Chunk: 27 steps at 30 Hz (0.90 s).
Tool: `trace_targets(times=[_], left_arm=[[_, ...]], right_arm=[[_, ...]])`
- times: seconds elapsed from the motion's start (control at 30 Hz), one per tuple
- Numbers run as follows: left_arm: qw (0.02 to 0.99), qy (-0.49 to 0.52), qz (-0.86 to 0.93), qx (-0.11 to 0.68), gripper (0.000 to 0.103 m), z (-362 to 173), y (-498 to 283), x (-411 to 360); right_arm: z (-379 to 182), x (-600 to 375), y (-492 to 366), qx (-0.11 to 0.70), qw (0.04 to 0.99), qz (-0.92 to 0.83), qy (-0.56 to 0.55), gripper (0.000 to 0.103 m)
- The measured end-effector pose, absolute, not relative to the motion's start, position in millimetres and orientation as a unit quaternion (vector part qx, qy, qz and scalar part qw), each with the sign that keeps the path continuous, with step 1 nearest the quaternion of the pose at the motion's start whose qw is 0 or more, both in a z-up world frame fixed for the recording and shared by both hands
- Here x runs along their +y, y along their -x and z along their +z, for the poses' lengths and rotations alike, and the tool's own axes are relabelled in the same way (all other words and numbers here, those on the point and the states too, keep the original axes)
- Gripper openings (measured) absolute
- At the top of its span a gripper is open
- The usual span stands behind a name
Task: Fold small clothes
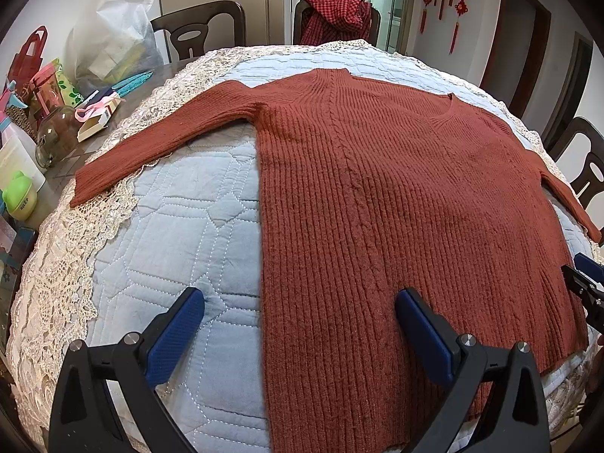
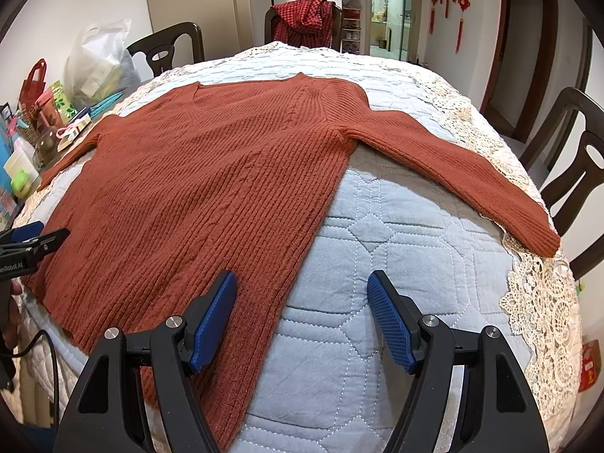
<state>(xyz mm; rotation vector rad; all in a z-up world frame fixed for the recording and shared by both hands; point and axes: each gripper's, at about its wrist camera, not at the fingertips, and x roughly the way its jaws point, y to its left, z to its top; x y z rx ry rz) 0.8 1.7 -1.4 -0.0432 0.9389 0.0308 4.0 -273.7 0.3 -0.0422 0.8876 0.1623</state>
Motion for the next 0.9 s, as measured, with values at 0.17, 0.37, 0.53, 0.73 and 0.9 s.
trace_targets(times=[0.17, 0.37, 0.53, 0.73, 0.9], left_arm=[[0.891, 0.021, 0.017, 0.452, 0.103, -1.3, -0.6, 2.1], [0.892, 0.022, 0.018, 0.451, 0.103, -1.2, -0.1, 1.5], [0.892, 0.022, 0.019, 0.452, 0.103, -0.5, -0.6, 1.4], [0.891, 0.022, 0.020, 0.453, 0.103, -0.4, -0.8, 1.2], [0.891, 0.022, 0.020, 0.452, 0.103, -0.5, -0.6, 1.3]], right_arm=[[-0.1, -273.6, -3.7, 0.429, 0.900, 0.078, 0.022, 0.072], [-0.1, -273.5, -3.8, 0.429, 0.900, 0.078, 0.022, 0.072], [0.1, -273.5, -4.0, 0.429, 0.900, 0.078, 0.022, 0.072], [-0.2, -273.3, -4.0, 0.429, 0.899, 0.079, 0.023, 0.072], [-0.1, -273.3, -4.0, 0.429, 0.899, 0.079, 0.023, 0.072]])
